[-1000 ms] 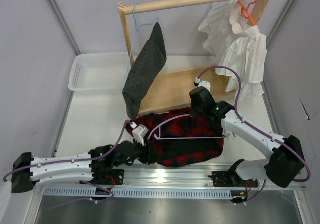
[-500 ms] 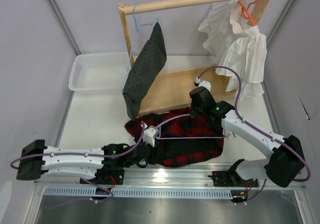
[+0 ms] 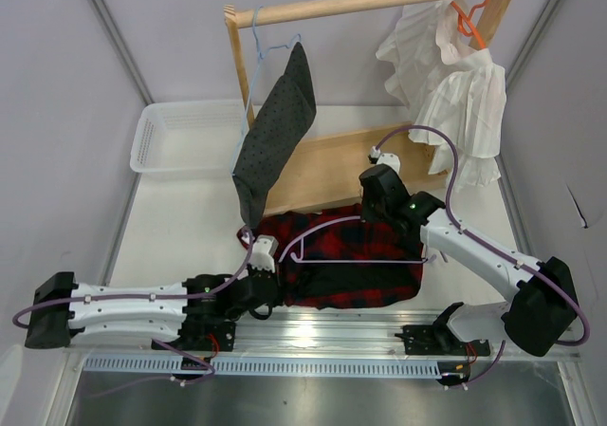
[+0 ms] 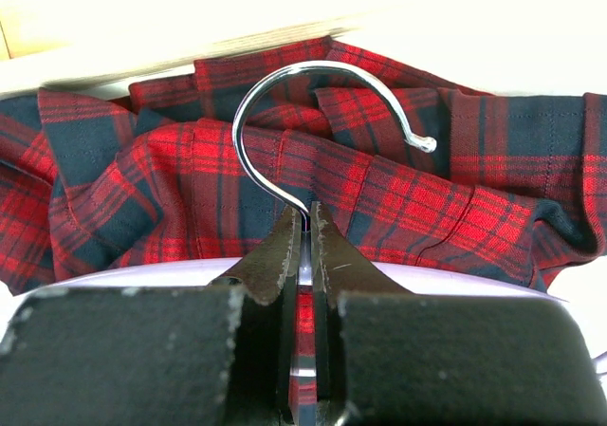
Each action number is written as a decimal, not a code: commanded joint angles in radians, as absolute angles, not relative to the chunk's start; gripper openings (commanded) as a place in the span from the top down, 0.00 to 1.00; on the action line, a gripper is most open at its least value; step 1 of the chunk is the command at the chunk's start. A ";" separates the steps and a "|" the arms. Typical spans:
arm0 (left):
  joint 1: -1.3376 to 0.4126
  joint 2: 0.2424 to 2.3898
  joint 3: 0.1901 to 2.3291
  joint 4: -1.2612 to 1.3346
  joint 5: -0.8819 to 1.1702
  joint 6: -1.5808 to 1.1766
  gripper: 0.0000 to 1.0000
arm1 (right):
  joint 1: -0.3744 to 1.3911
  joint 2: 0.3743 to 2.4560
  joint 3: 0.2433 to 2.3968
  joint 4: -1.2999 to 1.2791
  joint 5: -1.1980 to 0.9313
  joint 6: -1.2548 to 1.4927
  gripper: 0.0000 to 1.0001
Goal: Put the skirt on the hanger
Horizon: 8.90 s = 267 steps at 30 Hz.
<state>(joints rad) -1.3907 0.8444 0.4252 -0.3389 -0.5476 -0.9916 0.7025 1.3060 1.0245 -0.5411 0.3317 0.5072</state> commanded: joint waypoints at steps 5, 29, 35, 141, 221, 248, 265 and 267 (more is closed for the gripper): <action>-1.237 0.784 0.324 -0.295 -0.529 -1.131 1.00 | 0.699 1.298 1.095 -0.506 0.344 0.523 1.00; -1.103 0.743 0.342 -0.146 -0.450 -0.988 1.00 | 0.713 1.230 0.982 -0.518 0.391 0.497 1.00; -1.095 0.741 0.337 -0.140 -0.443 -0.982 1.00 | 0.712 1.233 0.982 -0.531 0.411 0.489 1.00; -1.063 1.141 0.629 -0.156 -0.207 -0.489 0.67 | 0.666 1.325 0.965 -0.469 0.417 0.575 1.00; -1.032 1.138 0.647 -0.206 -0.448 -0.618 1.00 | 0.663 1.302 1.000 -0.552 0.403 0.580 1.00; -1.049 1.131 0.627 -0.123 -0.526 -0.612 1.00 | 0.680 1.321 0.982 -0.565 0.397 0.594 1.00; -1.068 1.158 0.680 -0.170 -0.643 -0.635 1.00 | 0.676 1.307 0.934 -0.554 0.379 0.589 1.00; -1.074 1.149 0.664 -0.182 -0.661 -0.653 1.00 | 0.672 1.301 0.931 -0.548 0.374 0.586 1.00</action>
